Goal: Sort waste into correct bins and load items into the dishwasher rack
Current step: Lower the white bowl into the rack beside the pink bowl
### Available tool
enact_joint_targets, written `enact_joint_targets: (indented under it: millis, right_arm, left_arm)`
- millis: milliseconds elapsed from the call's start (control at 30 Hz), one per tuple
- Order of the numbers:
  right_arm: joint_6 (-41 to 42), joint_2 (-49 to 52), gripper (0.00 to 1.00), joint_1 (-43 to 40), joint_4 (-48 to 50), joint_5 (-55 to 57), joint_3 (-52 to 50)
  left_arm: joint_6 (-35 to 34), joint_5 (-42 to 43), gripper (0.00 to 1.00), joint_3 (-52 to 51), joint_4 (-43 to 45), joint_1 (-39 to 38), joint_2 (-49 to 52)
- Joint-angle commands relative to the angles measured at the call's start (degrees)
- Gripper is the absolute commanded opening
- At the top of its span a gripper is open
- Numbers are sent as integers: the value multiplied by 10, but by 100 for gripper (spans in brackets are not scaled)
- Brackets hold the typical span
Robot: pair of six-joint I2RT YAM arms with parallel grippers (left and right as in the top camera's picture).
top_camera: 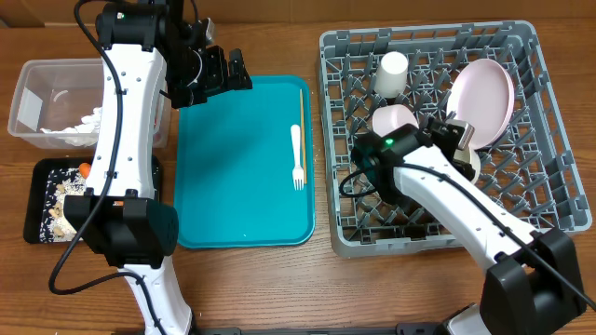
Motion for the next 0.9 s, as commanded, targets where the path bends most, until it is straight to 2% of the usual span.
enact_joint_targets:
  millis: [0,133,367,500,867]
  right_arm:
    - [-47,7,5,2,-3,-49,14]
    - [-59,5,4,-5,8,-83,21]
    - [-225,-33,4,-42,114,-212,34]
    - [-283,-54,19,-73,153,-268,34]
    - [-338,-57,20,-157,165,-361,34]
  left_arm:
    - [5,0,100,13,2,-3,-18]
    - [5,0,100,13,2,-3,-18]
    - [5,0,100,13,2,-3,-18]
    - [5,0,100,13,2,-3,-18]
    - [5,0,100,13,2,-3,-18]
